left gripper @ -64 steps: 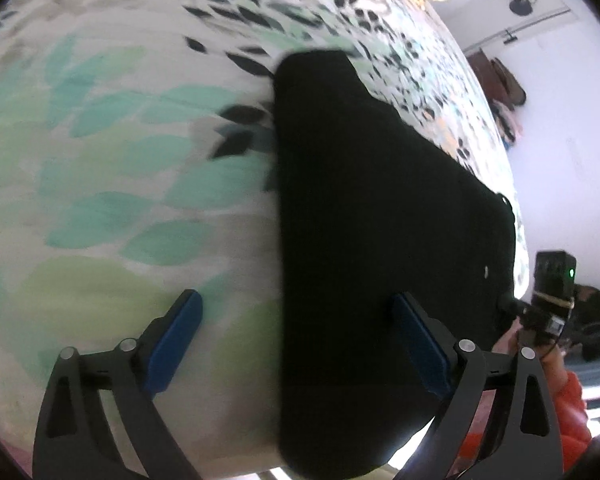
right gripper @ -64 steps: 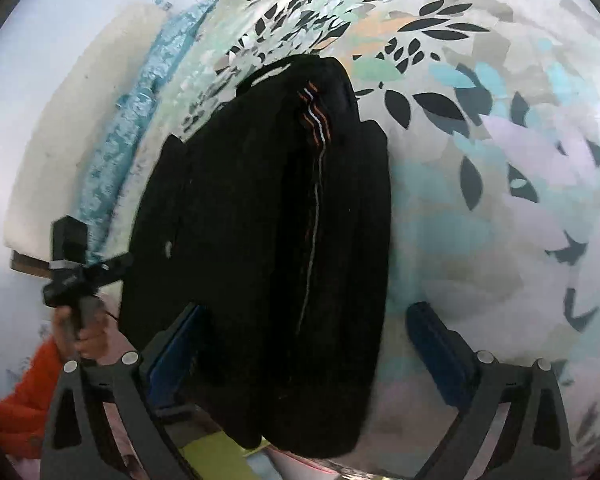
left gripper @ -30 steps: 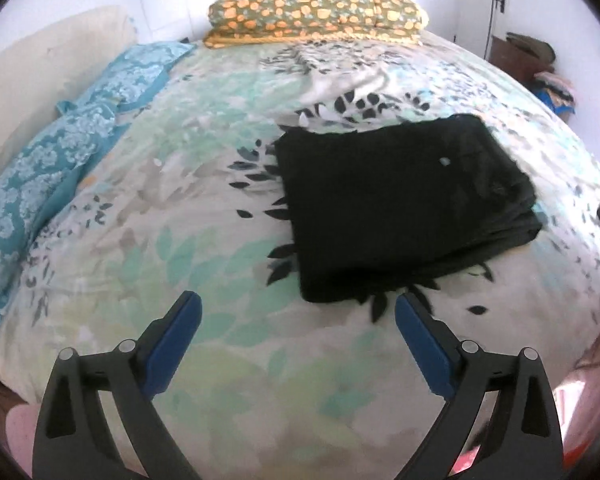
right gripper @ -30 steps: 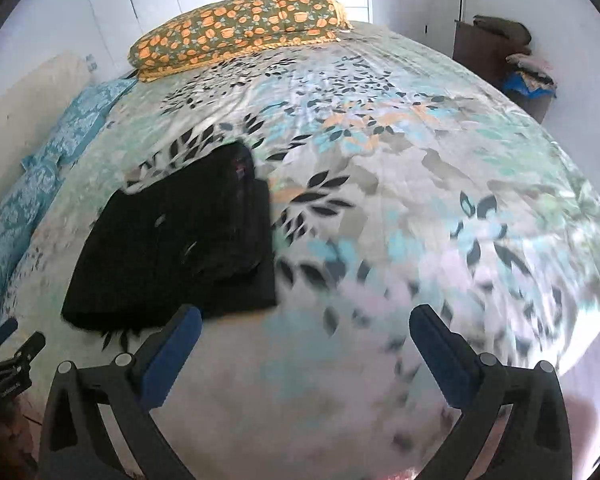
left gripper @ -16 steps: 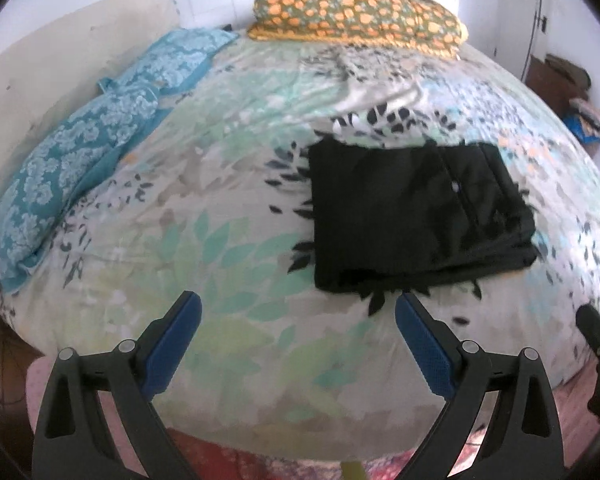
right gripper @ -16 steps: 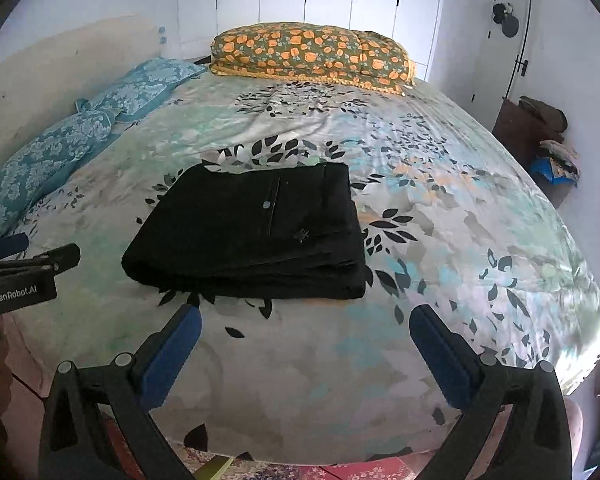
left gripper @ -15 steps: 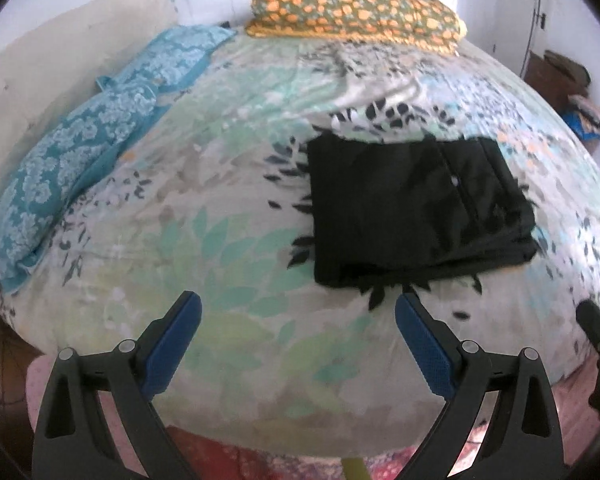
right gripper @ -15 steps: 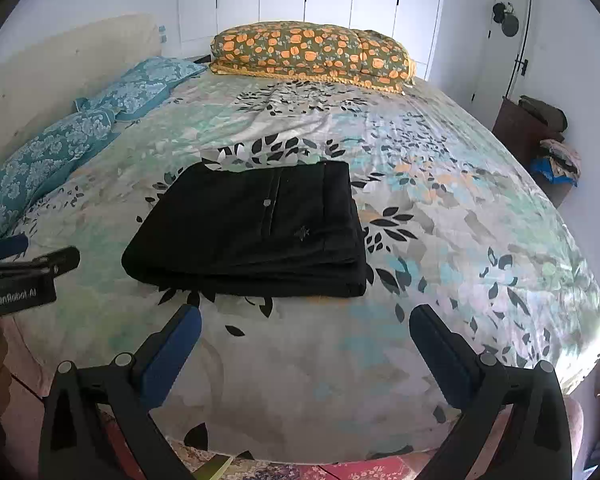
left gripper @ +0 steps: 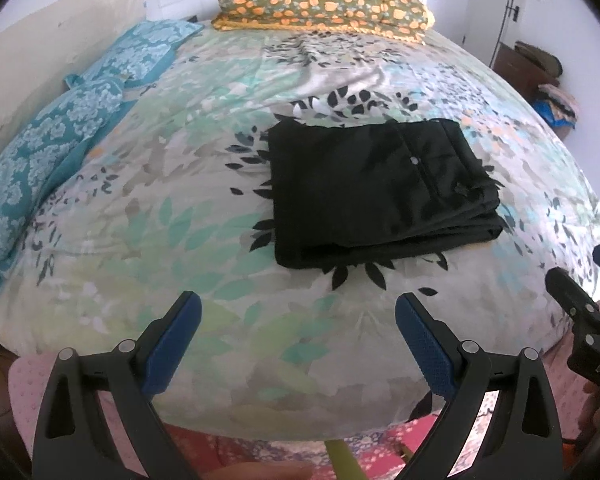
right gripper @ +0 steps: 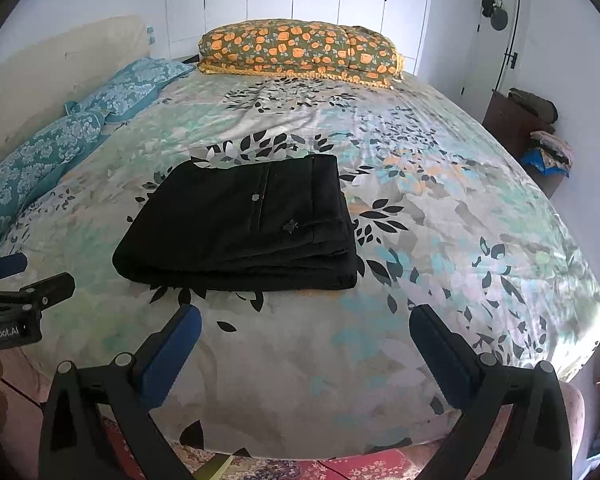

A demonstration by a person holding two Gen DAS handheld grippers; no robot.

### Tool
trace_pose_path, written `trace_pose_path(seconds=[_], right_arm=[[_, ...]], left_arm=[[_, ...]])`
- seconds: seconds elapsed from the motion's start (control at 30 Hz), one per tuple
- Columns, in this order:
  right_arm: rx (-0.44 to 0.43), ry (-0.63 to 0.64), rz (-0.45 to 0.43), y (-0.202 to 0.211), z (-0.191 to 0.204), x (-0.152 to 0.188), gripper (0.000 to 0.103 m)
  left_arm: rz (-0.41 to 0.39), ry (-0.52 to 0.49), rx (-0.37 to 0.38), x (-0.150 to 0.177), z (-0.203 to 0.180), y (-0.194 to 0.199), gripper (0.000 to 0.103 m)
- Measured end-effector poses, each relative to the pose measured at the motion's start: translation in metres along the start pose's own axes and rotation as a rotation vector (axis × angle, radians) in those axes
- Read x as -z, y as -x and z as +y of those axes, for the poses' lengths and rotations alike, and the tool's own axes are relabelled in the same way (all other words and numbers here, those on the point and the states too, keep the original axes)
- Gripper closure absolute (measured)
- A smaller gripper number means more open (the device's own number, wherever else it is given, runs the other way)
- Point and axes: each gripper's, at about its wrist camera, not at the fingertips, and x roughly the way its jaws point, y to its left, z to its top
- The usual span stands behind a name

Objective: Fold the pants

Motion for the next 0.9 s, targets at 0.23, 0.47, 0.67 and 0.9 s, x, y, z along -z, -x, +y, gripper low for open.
trace_pose_path(seconds=[0.23,0.47,0.67,0.9], right_arm=[[0.021,0.028,-0.011,0.004,0.005,-0.001,0.000],[0.018,0.052,0.006,0.001,0.012,0.001,0.000],[0.018,0.061,0.016,-0.001,0.014,0.002,0.000],[0.010,0.065,0.032,-0.004,0.016,0.005,0.000]], left_arm=[[0.016,0.014,0.016,0.002,0.002,-0.004,0.005],[0.018,0.018,0.023,0.003,0.004,-0.004,0.005],[0.019,0.021,0.027,0.004,0.005,-0.005,0.005],[0.026,0.009,0.028,0.005,0.003,-0.006,0.005]])
